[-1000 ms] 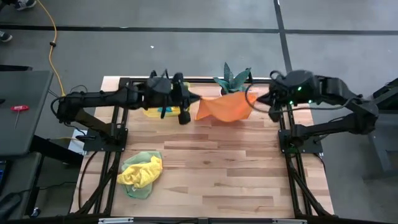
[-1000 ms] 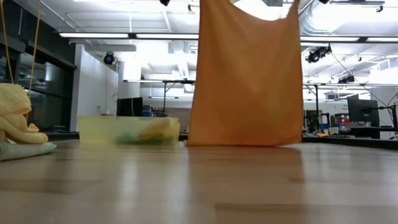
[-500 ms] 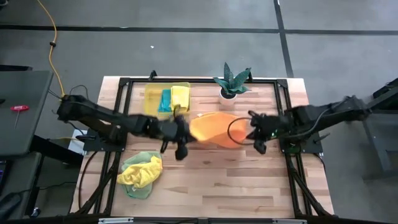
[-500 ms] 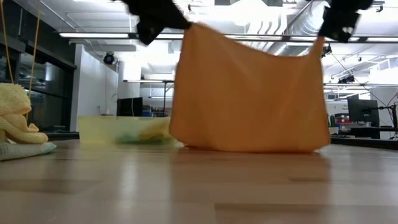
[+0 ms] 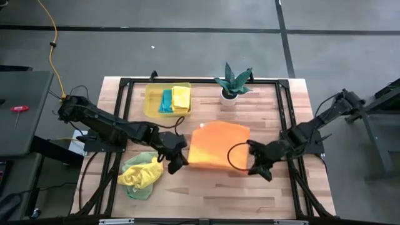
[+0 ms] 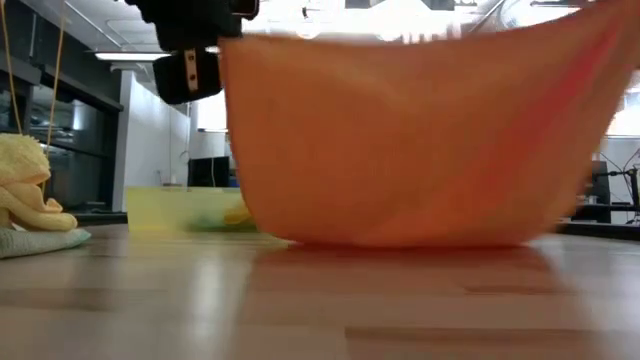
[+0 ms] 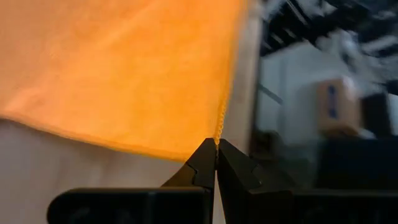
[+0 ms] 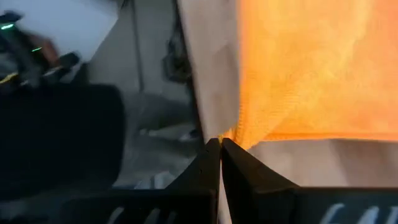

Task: Fold microfiber towels
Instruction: Fold the orange microfiber cloth

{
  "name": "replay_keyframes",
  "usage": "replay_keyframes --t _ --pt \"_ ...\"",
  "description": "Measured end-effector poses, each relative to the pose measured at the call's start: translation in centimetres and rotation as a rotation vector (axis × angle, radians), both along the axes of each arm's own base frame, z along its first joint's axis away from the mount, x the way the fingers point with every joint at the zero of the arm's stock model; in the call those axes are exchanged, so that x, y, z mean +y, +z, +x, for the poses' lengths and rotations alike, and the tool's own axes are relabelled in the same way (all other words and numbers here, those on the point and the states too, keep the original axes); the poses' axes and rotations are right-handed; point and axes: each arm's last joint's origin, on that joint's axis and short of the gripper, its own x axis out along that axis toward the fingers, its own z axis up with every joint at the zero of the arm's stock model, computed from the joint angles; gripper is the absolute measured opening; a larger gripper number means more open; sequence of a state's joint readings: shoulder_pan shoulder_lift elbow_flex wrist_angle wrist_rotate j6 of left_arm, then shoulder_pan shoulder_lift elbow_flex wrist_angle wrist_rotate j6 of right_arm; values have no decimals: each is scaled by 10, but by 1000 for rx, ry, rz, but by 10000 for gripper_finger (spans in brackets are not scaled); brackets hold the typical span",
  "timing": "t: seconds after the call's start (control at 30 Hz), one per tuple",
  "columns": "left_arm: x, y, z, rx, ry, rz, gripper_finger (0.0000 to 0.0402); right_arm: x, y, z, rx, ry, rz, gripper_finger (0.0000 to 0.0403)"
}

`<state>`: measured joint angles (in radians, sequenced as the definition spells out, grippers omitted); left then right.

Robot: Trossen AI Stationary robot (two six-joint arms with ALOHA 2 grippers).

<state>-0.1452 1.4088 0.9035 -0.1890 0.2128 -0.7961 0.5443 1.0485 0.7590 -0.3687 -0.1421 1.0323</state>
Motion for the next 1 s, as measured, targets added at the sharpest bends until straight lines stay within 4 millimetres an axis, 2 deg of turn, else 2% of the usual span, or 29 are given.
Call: replay_keyframes --t 0.1,0.27,0.4,0.5,0.6,0.73,1.0 --pt "0 1 1 0 -39 -53 0 8 -2 2 35 43 25 0" --pt "-7 -14 5 63 -113 -92 0 19 -13 6 95 60 14 0" --pt "-12 -27 15 71 -157 -123 0 27 -23 8 138 74 -8 0" --pt "-9 -32 26 -3 -157 -103 0 25 -29 7 192 45 -43 0" --pt "4 -34 34 -52 -107 -57 0 18 -32 4 237 -38 -104 0" --pt "32 -39 38 -57 -10 28 0 5 -36 -4 309 -199 -212 0" --pt "79 -58 42 -11 132 160 0 -20 -51 -12 434 -426 -381 0"
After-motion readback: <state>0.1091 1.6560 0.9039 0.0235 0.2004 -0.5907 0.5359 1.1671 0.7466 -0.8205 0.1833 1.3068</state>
